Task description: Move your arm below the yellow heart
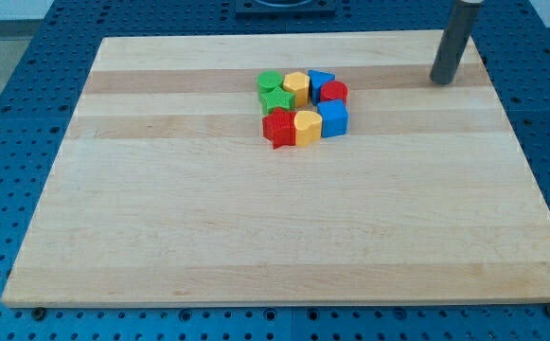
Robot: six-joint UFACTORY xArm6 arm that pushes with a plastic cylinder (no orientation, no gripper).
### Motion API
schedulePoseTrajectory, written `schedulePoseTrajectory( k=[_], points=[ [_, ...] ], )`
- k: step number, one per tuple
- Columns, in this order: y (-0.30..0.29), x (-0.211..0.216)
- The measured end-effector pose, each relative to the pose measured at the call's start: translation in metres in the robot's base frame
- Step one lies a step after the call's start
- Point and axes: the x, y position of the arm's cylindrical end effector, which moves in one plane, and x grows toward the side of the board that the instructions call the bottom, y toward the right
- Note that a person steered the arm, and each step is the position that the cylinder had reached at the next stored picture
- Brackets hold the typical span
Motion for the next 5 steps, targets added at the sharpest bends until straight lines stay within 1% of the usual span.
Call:
schedulePoseTrajectory(
  k=[1,2,3,4,5],
  points=[
    [0.008,0.053],
    [-0.007,0.122],
    [-0.050,0.154],
    [-0.089,0.172],
    [-0.090,0.172]
  ],
)
